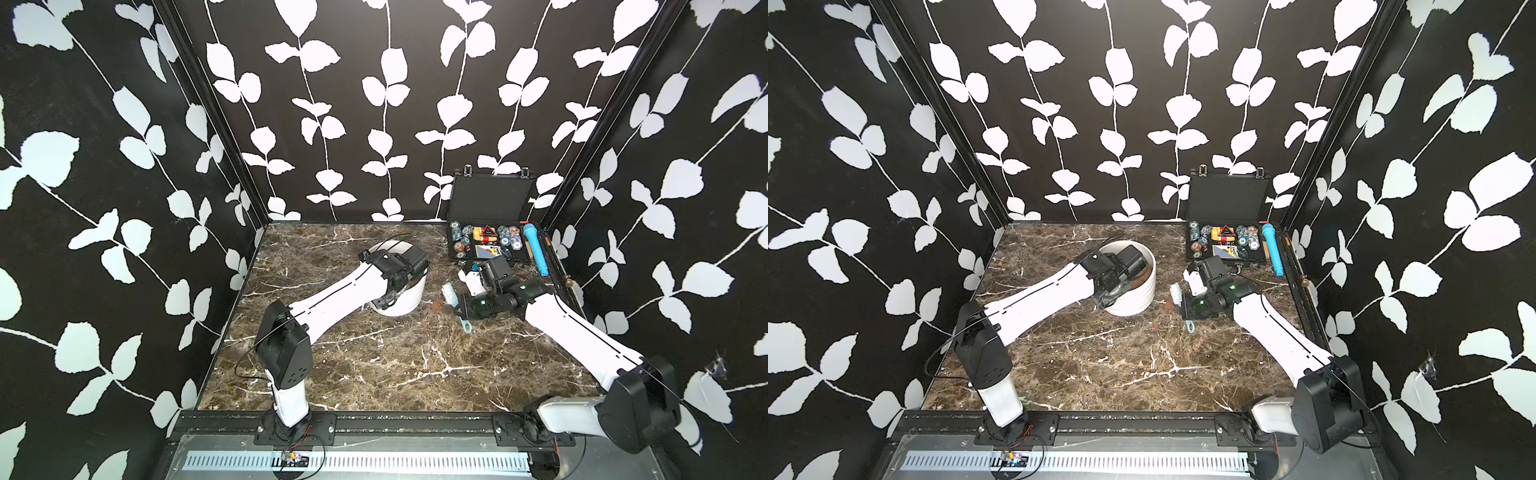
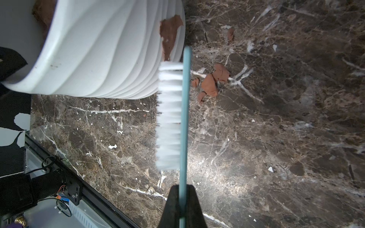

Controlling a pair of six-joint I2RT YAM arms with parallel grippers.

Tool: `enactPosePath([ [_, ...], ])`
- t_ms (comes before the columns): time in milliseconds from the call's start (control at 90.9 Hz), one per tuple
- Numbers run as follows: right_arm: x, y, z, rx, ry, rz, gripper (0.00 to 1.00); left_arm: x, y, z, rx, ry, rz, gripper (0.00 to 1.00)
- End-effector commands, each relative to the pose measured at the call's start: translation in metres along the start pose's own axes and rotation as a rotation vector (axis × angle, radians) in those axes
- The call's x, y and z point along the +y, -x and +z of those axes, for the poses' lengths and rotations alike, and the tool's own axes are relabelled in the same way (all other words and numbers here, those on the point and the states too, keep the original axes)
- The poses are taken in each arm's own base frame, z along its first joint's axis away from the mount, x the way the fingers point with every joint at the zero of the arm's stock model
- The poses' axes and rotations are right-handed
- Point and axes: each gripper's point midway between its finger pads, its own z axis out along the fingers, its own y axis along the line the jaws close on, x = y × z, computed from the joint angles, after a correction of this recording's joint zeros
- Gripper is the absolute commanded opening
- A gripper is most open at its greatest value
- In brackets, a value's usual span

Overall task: Scrub the dried mud off the ceramic pot
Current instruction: Rotate the pot at the center of the board.

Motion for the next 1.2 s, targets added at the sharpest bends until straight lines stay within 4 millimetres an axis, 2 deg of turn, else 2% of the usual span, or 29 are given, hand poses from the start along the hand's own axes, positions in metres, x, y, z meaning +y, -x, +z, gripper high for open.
enactPosePath([
  [0, 0.002, 0.004, -0.003, -0.026, 0.013, -0.012, 0.00, 0.007, -0.010, 0.011, 0.038, 0.030, 0.063, 0.21],
  [154, 0.001, 0.000, -0.002, -0.022, 0.014, -0.009, 0.00, 0.014, -0.004, 0.013, 0.041, 0.047, 0.095, 0.06],
  [440, -0.001, -0.018, 0.003, 0.006, 0.025, 0.051, 0.00, 0.039, 0.031, 0.020, 0.011, 0.134, 0.175, 0.00],
  [484, 0.001, -0.023, 0.003, 0.013, 0.025, 0.066, 0.00, 0.037, 0.036, 0.020, 0.007, 0.128, 0.184, 0.00],
  [638, 0.018, -0.052, 0.004, 0.059, 0.037, 0.078, 0.00, 0.025, 0.049, 0.014, -0.026, 0.121, 0.187, 0.00],
  [770, 0.041, -0.073, 0.006, 0.085, 0.074, 0.096, 0.00, 0.021, 0.048, 0.016, -0.030, 0.106, 0.127, 0.00],
  [924, 0.065, -0.092, 0.021, 0.120, 0.086, 0.110, 0.00, 0.014, 0.047, 0.017, -0.036, 0.053, 0.073, 0.00],
  [1023, 0.075, -0.089, 0.032, 0.111, 0.080, 0.116, 0.00, 0.011, 0.049, 0.014, -0.040, 0.030, 0.067, 0.00],
  [1188, 0.090, -0.071, 0.045, 0.080, 0.105, 0.141, 0.00, 0.012, 0.046, 0.015, -0.038, 0.008, 0.077, 0.00],
])
